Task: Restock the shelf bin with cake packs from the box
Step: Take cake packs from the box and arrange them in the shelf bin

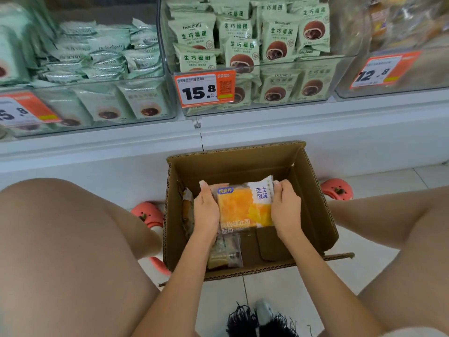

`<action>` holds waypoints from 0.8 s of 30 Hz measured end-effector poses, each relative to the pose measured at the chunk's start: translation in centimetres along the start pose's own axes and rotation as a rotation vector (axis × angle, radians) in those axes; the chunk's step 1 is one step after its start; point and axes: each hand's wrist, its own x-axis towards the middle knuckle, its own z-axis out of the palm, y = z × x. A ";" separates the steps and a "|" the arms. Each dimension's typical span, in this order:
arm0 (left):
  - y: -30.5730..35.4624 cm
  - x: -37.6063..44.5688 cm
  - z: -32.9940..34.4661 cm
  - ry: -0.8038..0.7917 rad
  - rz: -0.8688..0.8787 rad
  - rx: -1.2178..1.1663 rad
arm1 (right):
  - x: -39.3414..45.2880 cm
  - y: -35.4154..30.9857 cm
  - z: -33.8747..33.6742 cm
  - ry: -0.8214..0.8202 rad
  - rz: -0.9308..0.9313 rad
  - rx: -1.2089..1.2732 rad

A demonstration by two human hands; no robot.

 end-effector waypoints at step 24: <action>36.6 -3.6 2.3 0.315 1.524 0.589 | 10.5 -29.0 -21.9 0.088 -0.467 0.640</action>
